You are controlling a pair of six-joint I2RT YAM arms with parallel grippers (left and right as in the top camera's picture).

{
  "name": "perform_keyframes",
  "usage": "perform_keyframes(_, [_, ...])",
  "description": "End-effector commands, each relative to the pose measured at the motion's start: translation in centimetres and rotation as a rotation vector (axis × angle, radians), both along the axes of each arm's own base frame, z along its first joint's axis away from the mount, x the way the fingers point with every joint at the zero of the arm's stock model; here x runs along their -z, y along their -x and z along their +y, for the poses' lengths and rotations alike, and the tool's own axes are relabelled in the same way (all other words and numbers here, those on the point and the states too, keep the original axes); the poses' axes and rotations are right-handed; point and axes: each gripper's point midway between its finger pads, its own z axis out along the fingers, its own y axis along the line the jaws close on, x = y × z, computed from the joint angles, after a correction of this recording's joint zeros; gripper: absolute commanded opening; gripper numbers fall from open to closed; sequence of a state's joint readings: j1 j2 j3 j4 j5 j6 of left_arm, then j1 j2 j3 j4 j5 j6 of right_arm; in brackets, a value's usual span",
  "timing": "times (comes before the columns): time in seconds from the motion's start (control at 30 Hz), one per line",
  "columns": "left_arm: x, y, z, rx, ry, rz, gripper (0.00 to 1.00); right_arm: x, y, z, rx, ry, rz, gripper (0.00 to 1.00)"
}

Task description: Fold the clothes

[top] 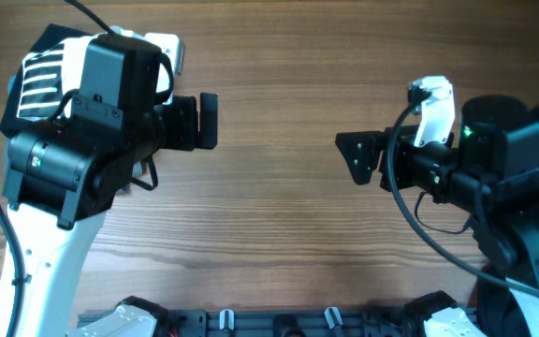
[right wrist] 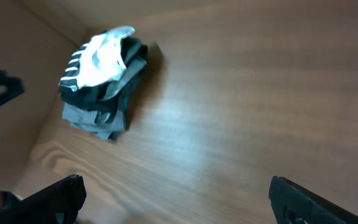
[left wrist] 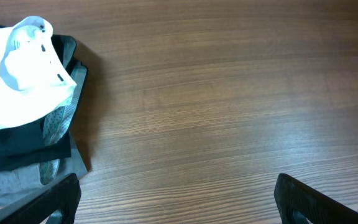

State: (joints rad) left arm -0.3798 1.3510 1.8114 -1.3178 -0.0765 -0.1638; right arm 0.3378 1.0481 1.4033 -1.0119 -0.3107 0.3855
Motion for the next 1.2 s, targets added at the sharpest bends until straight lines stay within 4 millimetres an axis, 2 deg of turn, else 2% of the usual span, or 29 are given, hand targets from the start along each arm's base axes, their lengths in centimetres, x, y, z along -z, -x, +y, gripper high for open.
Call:
perform_keyframes(0.0, [-0.3,-0.1,0.1,-0.018,0.003,-0.009,1.0,1.0,-0.3,0.4,0.138,-0.135,0.186,1.0])
perform_keyframes(0.07, [-0.3,-0.1,0.1,-0.018,0.003,-0.009,1.0,1.9,-0.2,0.4,0.139,-0.118,0.226,1.0])
perform_keyframes(0.13, [-0.3,-0.1,0.1,-0.018,0.003,-0.009,1.0,1.8,-0.7,0.5,0.124,-0.112,0.202,1.0])
perform_keyframes(0.23, [-0.3,-0.1,0.1,-0.018,0.003,-0.009,1.0,-1.3,-1.2,2.0,-0.06,-0.087,-0.017,1.0])
perform_keyframes(0.3, [-0.3,-0.1,0.1,-0.018,0.003,-0.009,1.0,-3.9,-0.5,3.2,-0.218,-0.061,-0.206,1.0])
perform_keyframes(0.4, [-0.3,-0.1,0.1,-0.018,0.003,-0.009,1.0,-6.1,0.7,3.5,-0.324,-0.014,-0.377,1.0])
perform_keyframes(0.53, [-0.3,-0.1,0.1,-0.018,0.003,-0.009,1.0,-6.6,0.2,2.7,-0.396,0.196,-0.606,1.0])
perform_keyframes(0.67, [-0.3,-0.1,0.1,-0.018,0.003,-0.009,1.0,-6.1,1.0,2.3,-0.459,0.336,-0.845,1.0])
perform_keyframes(0.73, [-0.3,-0.1,0.1,-0.018,0.003,-0.009,1.0,-4.6,1.7,2.2,-0.443,0.324,-0.904,1.0])
perform_keyframes(0.9, [-0.3,-0.1,0.1,-0.018,0.003,-0.009,1.0,2.3,3.9,2.2,-0.464,0.275,-0.969,1.0])
perform_keyframes(1.07, [-0.3,-0.1,0.1,-0.018,0.003,-0.009,1.0,8.1,4.5,0.8,-0.33,0.206,-0.953,1.0])
perform_keyframes(1.17, [-0.3,-0.1,0.1,-0.018,0.003,-0.009,1.0,10.6,4.7,-0.2,-0.253,0.172,-0.914,1.0])
